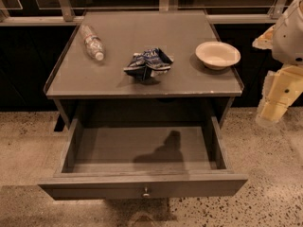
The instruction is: Place blue chip bag into top drawer
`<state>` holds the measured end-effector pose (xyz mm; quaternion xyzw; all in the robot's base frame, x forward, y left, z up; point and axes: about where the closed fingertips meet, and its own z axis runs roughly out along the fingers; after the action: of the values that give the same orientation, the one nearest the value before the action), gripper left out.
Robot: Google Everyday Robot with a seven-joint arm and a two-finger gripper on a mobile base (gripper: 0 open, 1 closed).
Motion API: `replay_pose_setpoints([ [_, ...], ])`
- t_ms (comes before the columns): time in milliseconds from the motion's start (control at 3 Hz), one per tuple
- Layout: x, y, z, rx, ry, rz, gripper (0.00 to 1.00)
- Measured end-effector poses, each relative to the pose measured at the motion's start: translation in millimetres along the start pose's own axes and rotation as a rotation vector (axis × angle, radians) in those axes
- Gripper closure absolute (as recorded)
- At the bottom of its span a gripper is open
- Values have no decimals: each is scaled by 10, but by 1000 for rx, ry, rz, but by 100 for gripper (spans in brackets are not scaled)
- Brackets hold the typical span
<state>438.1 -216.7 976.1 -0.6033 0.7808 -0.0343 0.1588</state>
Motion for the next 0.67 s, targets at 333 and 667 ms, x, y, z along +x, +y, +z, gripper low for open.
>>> replay_pose_setpoints([
  [333,0,0,0,0,0,0,0],
  [667,-42,-125,54,24,-49,-2,0],
])
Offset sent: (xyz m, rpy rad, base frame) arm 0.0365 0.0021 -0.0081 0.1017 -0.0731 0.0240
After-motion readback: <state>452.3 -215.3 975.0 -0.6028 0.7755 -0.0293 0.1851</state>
